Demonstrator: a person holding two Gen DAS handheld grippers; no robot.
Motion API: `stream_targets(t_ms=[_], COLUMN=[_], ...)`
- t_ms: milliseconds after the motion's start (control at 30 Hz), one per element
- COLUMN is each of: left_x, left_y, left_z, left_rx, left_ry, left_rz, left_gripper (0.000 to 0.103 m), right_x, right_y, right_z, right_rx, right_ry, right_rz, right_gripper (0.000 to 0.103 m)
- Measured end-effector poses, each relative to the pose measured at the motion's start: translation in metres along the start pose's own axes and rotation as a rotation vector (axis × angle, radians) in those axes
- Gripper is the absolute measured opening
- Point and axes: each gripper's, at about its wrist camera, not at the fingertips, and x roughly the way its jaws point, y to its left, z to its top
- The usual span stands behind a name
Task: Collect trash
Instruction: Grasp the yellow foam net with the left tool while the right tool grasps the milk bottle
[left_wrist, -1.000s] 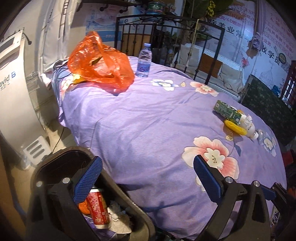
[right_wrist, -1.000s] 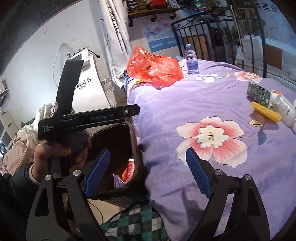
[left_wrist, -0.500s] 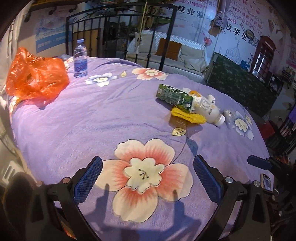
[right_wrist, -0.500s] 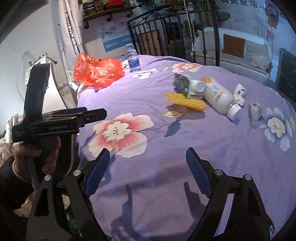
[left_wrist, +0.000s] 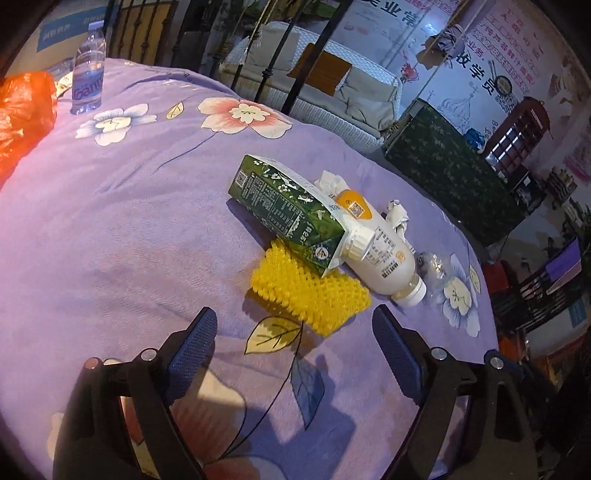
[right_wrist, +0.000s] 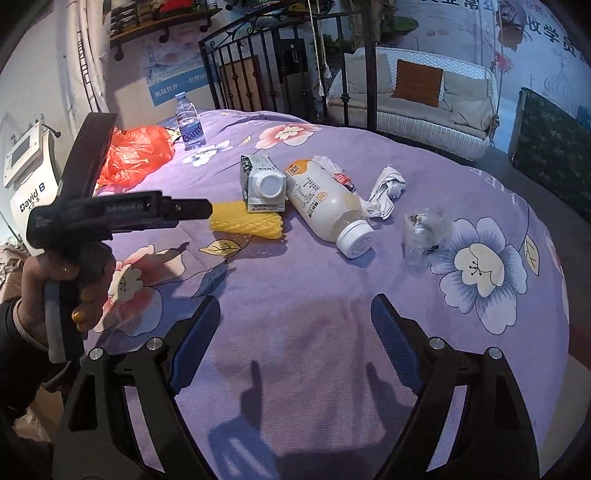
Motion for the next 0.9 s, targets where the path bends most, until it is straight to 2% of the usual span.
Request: stream_targets(t_ms=[33,167,233,300,367,600,767,900], left_x=[0.006,0.030,0.039,0.040,0.035,-0.011,-0.045,-0.064], left_y=[0.000,0.000,0.002,0.005,0.004,-0.001,-0.004,0.001], left_z=[0.003,0.006,0.004,0.002,0.000,-0.008,-0.014,-0.015], left_rx=[-0.010,-0.015,-0.030,-0.042,-0.034,0.031,0.100,0.106], left_ry=[0.010,0.055,0.082,0.092,0.080,0.004,-0.058,-0.084], left_rz=[-0.002,0.009,-0.005,-0.021,-0.030,-0.047,-0.007,0.006], left_gripper=[0.082,0.066,0.055,0.023,0.011,0.010,0.010,0.009], right_x=[0.003,0.011,0.016,0.021,0.026,0.044,0.066,0.089], right_y=[-0.002,-0.010,-0.014,-0.018,-0.021,-0.021,-0.014,-0.007], right_z=[0.001,0.005,0.008,0.011,0.015,0.032,0.050,0.068], right_rx=[-0.007,-0.004,0.010,0.019,0.024,0.009,-0.046,-0.102], right_ry=[0.006,0.023,0.032,0.041,0.051,0.087,0.120,0.145], right_rz=[-0.003,-0.001,0.009,0.013,0.013,0.001,-0.029,-0.066], right_gripper=[0.084,0.084,0.084,0.084,0.083,0.077,0.076,0.075])
